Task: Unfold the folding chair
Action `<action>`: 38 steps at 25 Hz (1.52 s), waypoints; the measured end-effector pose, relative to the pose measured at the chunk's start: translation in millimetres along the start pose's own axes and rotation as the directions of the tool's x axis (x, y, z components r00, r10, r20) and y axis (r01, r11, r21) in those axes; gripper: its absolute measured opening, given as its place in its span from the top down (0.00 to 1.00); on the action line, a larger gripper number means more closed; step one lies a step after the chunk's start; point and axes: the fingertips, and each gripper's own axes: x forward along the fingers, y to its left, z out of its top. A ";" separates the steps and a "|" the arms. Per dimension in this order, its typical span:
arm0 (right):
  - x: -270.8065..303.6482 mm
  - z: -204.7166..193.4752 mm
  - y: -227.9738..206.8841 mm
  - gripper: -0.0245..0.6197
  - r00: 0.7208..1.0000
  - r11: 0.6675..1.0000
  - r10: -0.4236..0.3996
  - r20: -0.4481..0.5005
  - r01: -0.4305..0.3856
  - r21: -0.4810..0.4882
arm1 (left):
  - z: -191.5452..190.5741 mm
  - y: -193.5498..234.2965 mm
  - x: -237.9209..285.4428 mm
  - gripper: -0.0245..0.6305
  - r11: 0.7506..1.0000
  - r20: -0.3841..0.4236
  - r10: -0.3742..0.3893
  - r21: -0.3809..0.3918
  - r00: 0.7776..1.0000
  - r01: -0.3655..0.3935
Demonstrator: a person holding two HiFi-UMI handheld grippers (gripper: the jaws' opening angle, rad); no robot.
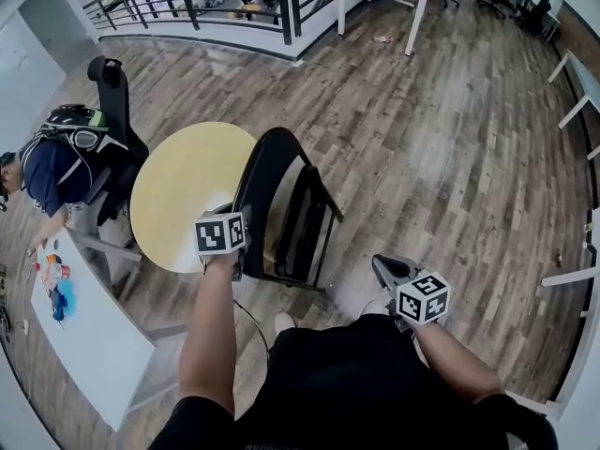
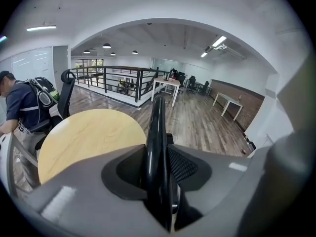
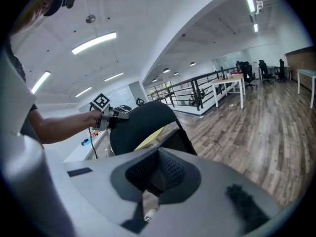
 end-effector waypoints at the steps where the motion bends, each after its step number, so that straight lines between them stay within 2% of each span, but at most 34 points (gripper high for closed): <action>1: 1.9 -3.7 -6.3 0.97 1.000 1.000 0.012 -0.008 -0.012 0.008 | -0.5 -8.8 -0.9 0.75 1.000 0.000 -0.003 -0.003 1.000 0.003; 4: 11.5 -16.4 -21.1 0.97 0.998 0.998 0.045 -0.037 -0.043 0.038 | -2.1 -31.7 -2.5 0.75 1.000 0.003 -0.006 -0.002 1.000 0.006; 9: 32.0 -26.7 -28.4 0.97 0.994 0.998 0.068 -0.082 -0.066 0.020 | -3.4 -65.7 -5.5 0.75 1.000 0.008 -0.018 0.010 1.000 0.018; 18: 80.3 -44.9 -31.4 0.78 0.984 0.997 0.064 -0.164 -0.055 0.059 | -3.7 -109.3 -8.3 0.77 0.989 0.052 -0.120 -0.080 0.991 0.124; 22: 104.1 -61.2 -23.4 0.72 0.980 0.988 0.079 -0.184 -0.053 0.142 | -5.7 -123.7 -7.7 0.77 0.983 0.068 -0.152 -0.098 0.986 0.158; 26: 131.6 -69.8 -21.2 0.67 0.979 0.961 0.095 -0.182 -0.042 0.273 | -11.1 -136.6 -7.7 0.77 0.981 0.080 -0.156 -0.099 0.984 0.164; 31: 167.8 -78.0 -31.8 0.63 0.972 0.934 0.055 -0.230 0.031 0.356 | -12.6 -161.7 -5.9 0.78 0.972 0.067 -0.203 -0.112 0.977 0.209; 35: 184.5 -88.4 -48.6 0.59 0.963 0.919 -0.032 -0.267 0.134 0.372 | -16.2 -194.3 -4.2 0.79 0.939 0.058 -0.312 -0.130 0.948 0.317; 38: 185.4 -98.2 -61.4 0.55 0.946 0.917 -0.099 -0.308 0.207 0.341 | -18.7 -220.2 -2.2 0.79 0.931 0.054 -0.354 -0.074 0.934 0.357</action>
